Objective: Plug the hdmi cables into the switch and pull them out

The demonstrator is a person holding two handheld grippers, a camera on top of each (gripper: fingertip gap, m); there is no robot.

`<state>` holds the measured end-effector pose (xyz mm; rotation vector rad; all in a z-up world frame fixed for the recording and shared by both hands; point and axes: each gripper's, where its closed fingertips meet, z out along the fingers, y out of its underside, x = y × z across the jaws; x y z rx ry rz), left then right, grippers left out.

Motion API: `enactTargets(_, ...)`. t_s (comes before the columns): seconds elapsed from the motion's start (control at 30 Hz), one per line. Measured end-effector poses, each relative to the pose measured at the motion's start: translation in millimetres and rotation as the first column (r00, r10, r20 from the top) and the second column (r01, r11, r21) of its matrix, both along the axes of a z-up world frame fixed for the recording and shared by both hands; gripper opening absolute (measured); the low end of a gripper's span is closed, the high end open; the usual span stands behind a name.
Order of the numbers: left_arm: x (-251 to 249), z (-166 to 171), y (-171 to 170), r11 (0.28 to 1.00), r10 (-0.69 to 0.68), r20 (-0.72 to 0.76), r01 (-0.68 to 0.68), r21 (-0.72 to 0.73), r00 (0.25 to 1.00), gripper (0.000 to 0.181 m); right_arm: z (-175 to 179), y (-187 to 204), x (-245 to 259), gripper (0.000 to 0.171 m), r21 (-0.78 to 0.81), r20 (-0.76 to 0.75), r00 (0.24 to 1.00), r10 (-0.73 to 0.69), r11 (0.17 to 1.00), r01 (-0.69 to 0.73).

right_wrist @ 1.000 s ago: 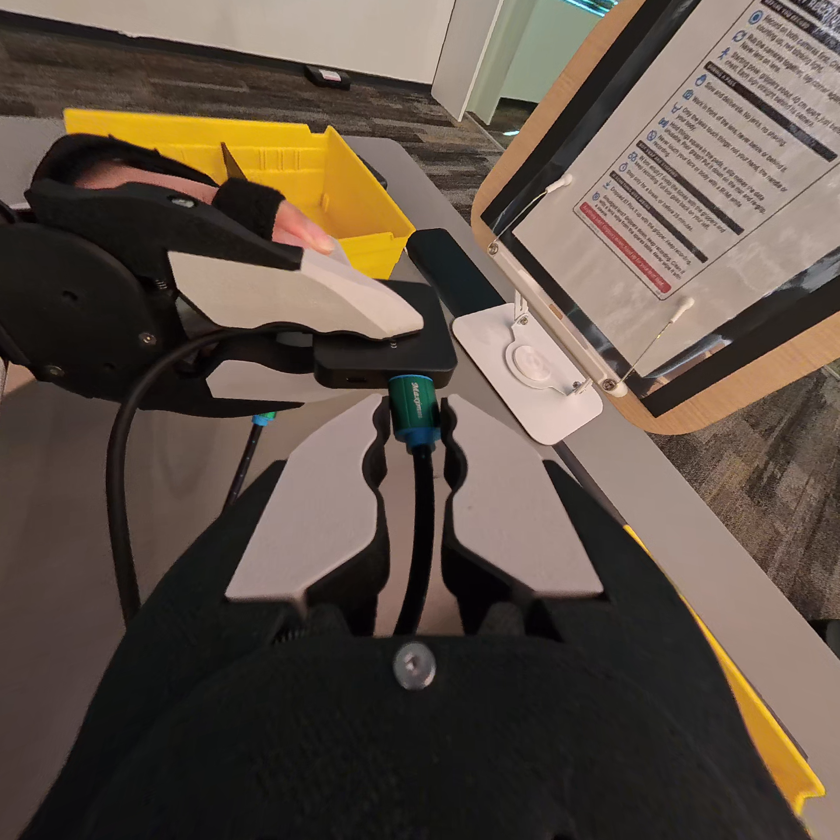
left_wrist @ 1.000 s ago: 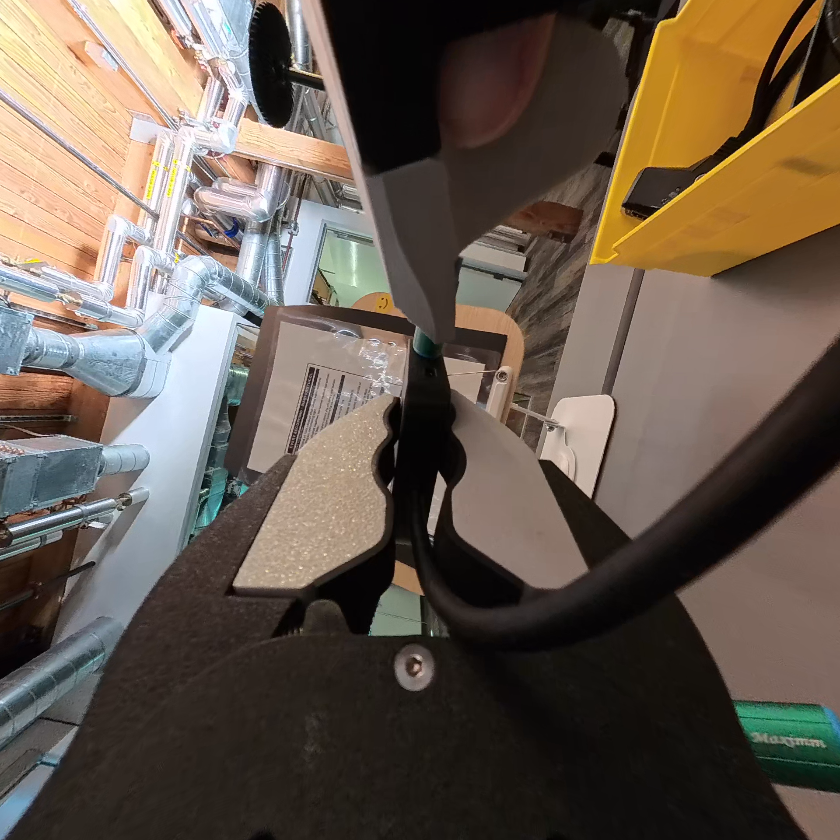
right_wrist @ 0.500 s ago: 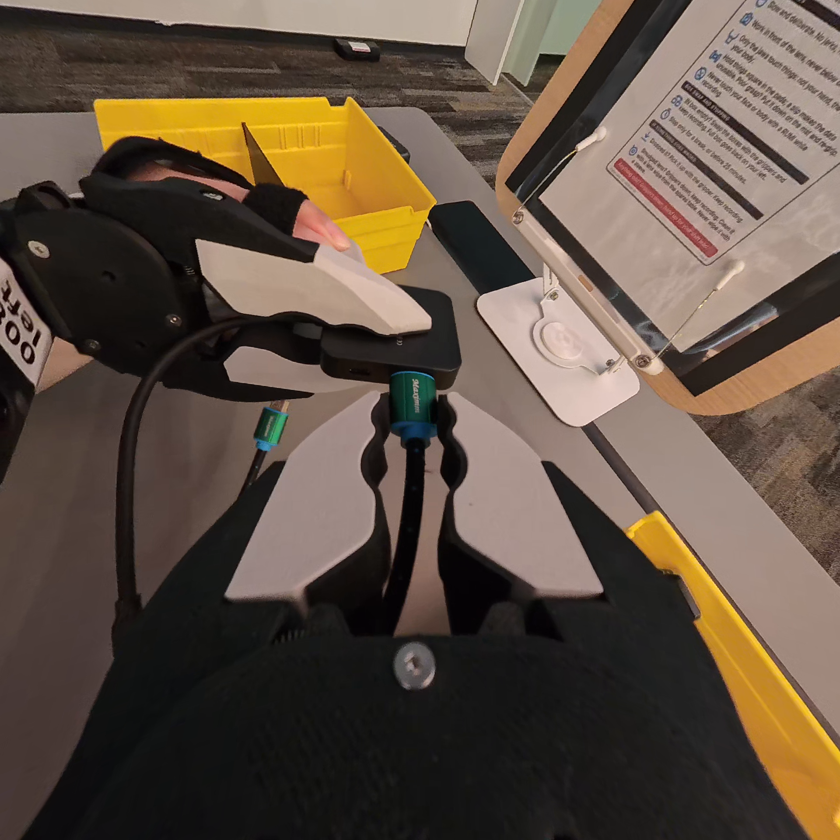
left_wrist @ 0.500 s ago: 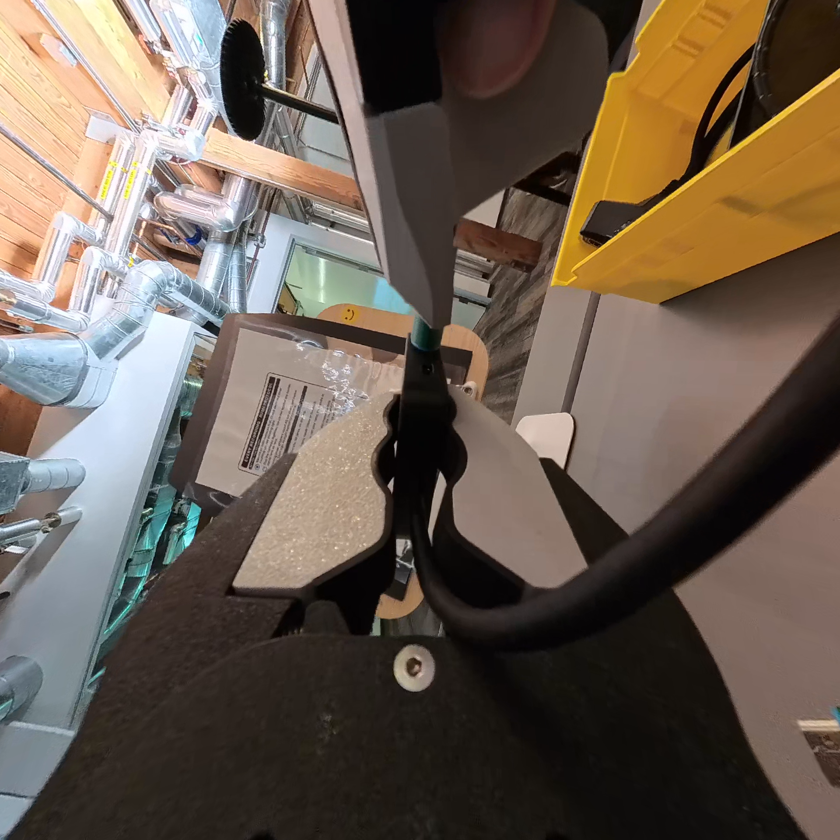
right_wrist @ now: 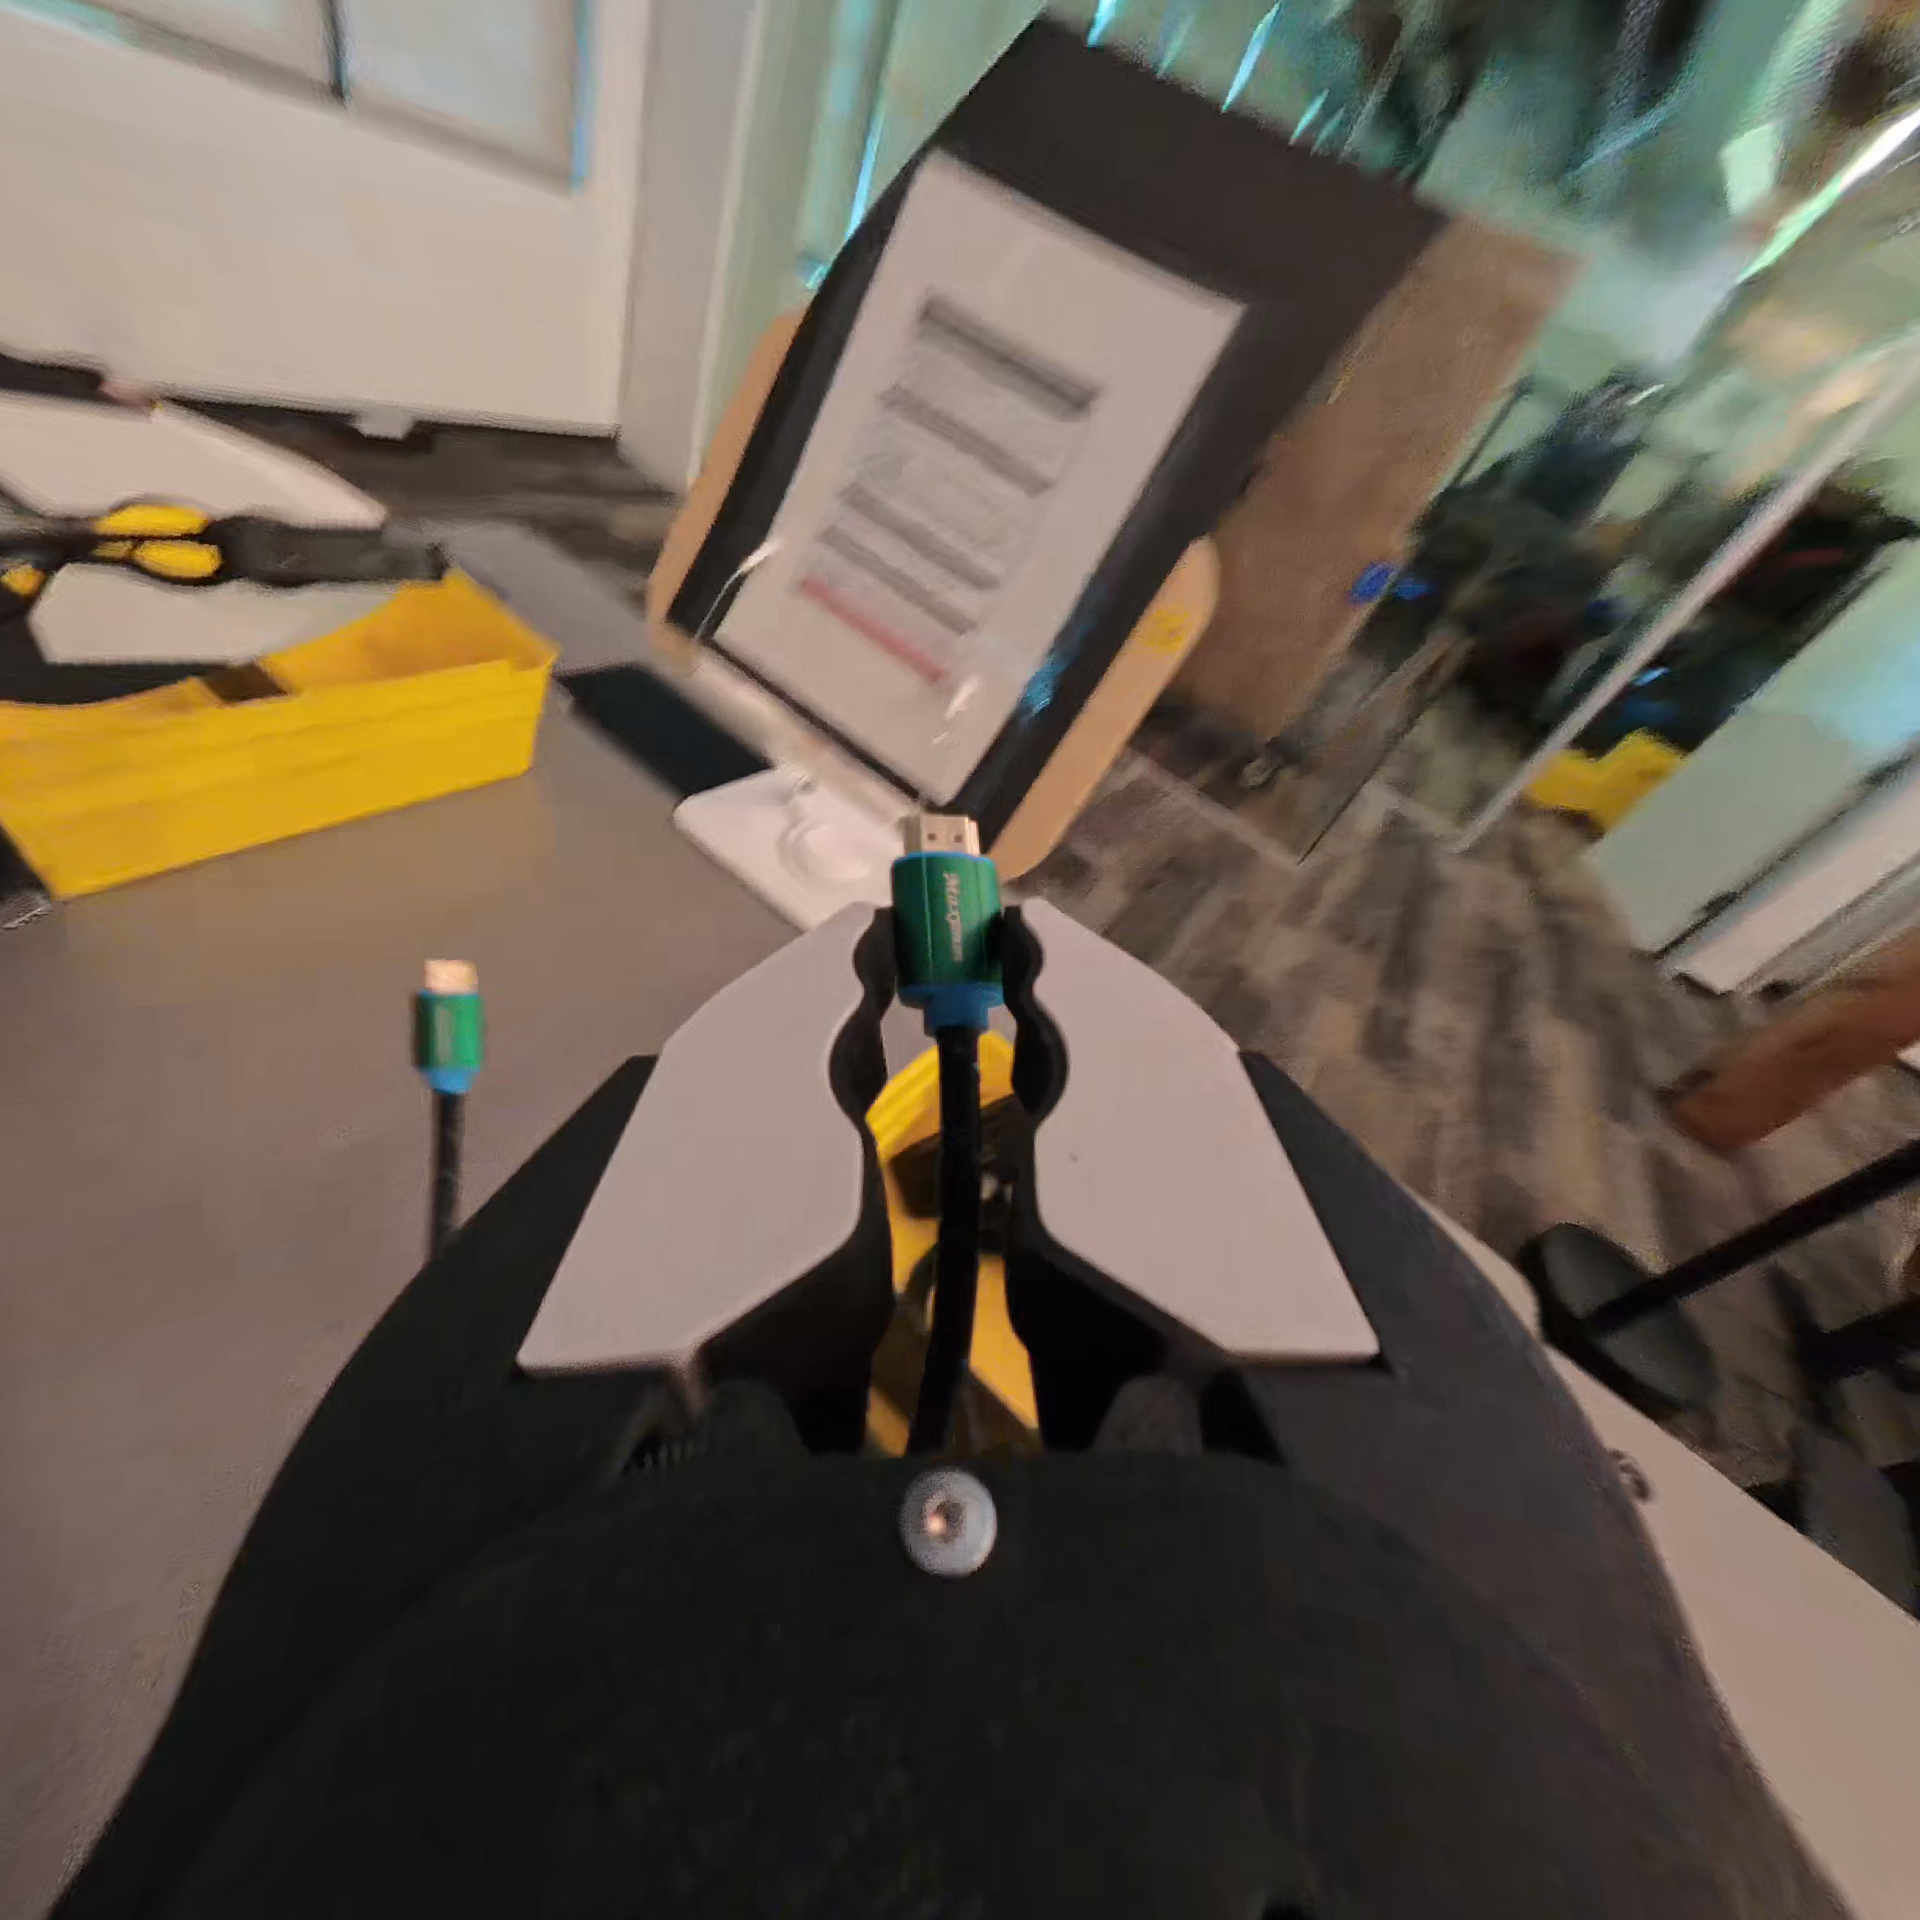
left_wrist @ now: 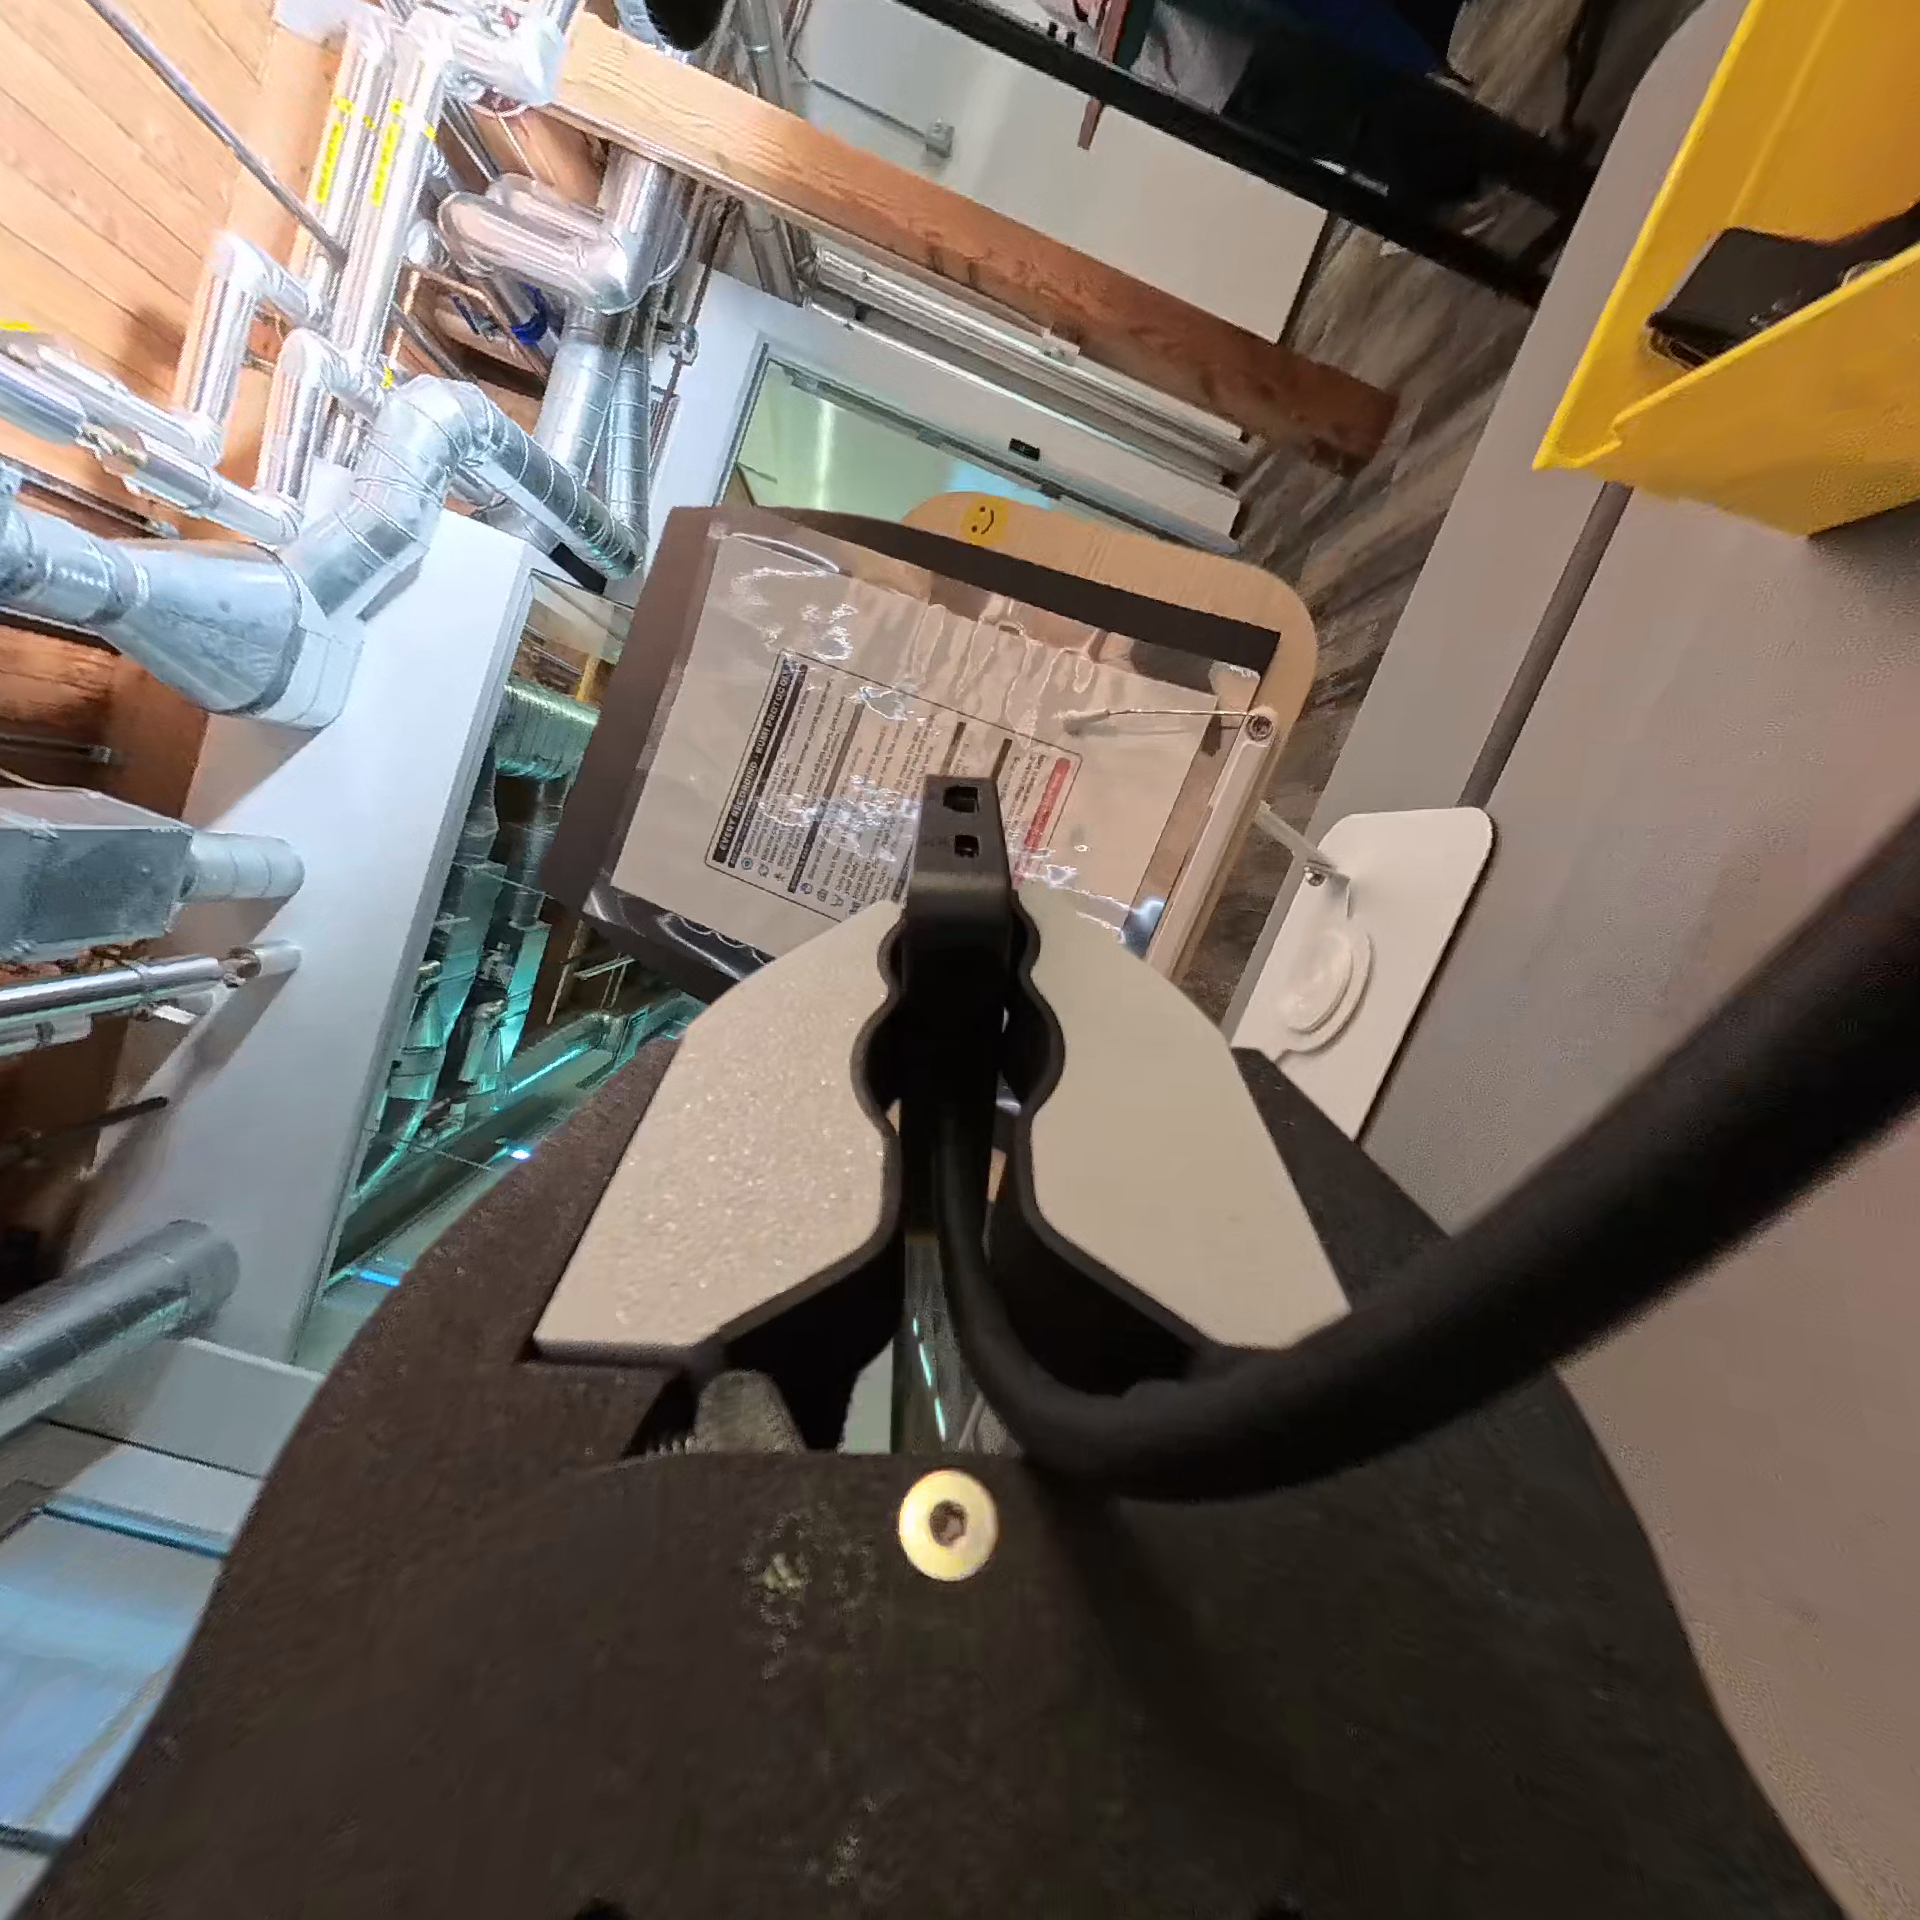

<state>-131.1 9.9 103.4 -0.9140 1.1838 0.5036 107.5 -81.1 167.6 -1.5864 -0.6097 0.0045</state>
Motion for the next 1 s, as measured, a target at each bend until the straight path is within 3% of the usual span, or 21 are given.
enactTargets(0.1,-1.2,2.0,-2.6,1.000,-0.013,0.010,0.013,-0.019,1.000,0.013,10.6,-21.5,34.0,0.021,0.156,0.102,0.995,-0.019,0.988,0.003)
enactTargets(0.2,0.5,3.2,-4.8,0.999,-0.034,0.022,0.035,-0.035,0.999,0.013,-14.2,-14.4,72.8,0.021,0.098,0.141,0.986,-0.084,0.993,0.071)
enactTargets(0.33,5.5,-0.8,-5.9,0.998,-0.047,0.005,0.048,-0.042,0.999,0.013,-56.1,7.2,78.7,0.021,-0.013,0.102,0.992,0.079,0.997,-0.078)
enactTargets(0.47,12.7,-7.5,-5.5,0.997,-0.052,-0.022,0.051,-0.049,0.998,0.014,-99.6,25.8,51.1,0.021,-0.089,0.192,0.940,0.282,0.959,-0.270)
enactTargets(0.57,18.7,-12.6,-5.7,0.997,-0.060,-0.044,0.058,-0.048,0.997,0.014,-140.9,29.4,28.2,0.021,-0.263,0.138,0.880,0.454,0.873,-0.410)
enactTargets(0.7,26.9,-19.4,-7.3,0.995,-0.078,-0.067,0.074,-0.059,0.995,0.013,-183.7,43.5,28.3,0.022,-0.414,0.145,0.867,0.476,0.825,-0.384)
enactTargets(0.77,29.9,-22.1,-7.6,0.995,-0.082,-0.077,0.077,-0.063,0.994,0.014,-190.3,49.5,22.4,0.022,-0.395,0.144,0.851,0.505,0.818,-0.418)
enactTargets(0.87,31.1,-24.3,-6.3,0.995,-0.083,-0.085,0.077,-0.070,0.993,0.014,-191.3,49.2,16.6,0.025,-0.407,0.011,0.851,0.524,0.780,-0.475)
enactTargets(1.0,27.0,-23.4,-4.1,0.995,-0.076,-0.080,0.070,-0.076,0.994,0.013,-157.1,50.5,21.1,0.050,-0.290,0.045,0.893,0.448,0.861,-0.418)
